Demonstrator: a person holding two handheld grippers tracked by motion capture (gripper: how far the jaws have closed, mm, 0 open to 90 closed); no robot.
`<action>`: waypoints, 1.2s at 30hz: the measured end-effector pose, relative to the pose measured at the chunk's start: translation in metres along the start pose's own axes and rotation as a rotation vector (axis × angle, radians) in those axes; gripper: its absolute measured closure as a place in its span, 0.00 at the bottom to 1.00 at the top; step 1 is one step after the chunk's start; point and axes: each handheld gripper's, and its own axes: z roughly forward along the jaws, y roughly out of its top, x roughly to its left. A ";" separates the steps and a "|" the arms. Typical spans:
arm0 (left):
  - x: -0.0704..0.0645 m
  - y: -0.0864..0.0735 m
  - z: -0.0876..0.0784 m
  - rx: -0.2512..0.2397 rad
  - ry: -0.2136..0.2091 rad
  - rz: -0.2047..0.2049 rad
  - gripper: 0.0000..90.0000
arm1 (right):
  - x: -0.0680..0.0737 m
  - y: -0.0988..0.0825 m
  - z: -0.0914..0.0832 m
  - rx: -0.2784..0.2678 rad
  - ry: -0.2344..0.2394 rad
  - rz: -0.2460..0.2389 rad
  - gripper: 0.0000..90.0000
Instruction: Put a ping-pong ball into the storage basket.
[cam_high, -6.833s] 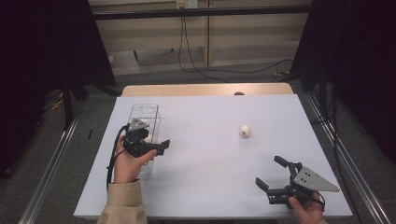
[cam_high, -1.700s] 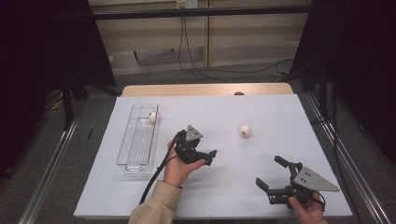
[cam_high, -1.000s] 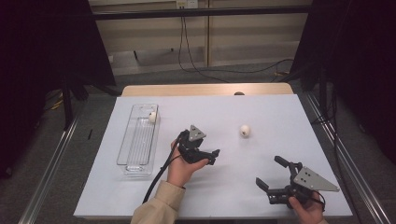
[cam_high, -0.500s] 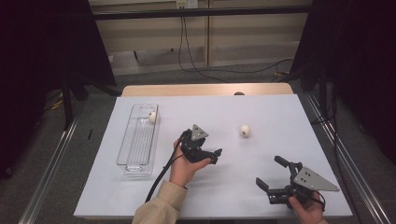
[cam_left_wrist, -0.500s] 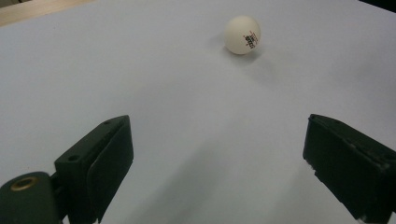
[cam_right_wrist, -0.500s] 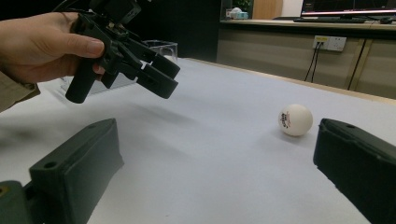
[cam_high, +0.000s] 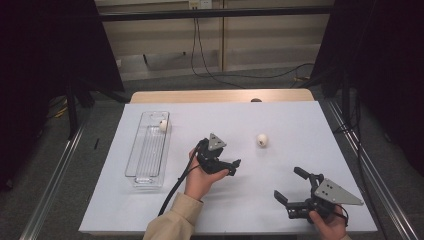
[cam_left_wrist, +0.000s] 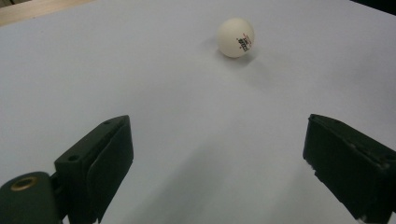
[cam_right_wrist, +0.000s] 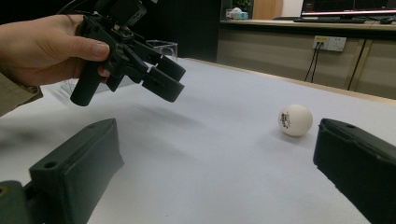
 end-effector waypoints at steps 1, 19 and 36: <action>0.000 0.000 0.000 0.001 0.000 0.003 0.09 | 0.000 0.000 0.000 0.000 0.000 -0.001 0.00; -0.005 0.003 0.009 -0.003 -0.014 0.008 0.09 | 0.000 0.000 0.000 0.000 -0.002 -0.002 0.00; -0.009 0.006 0.016 0.000 -0.024 0.017 0.09 | 0.000 0.000 0.000 0.001 0.000 -0.001 0.00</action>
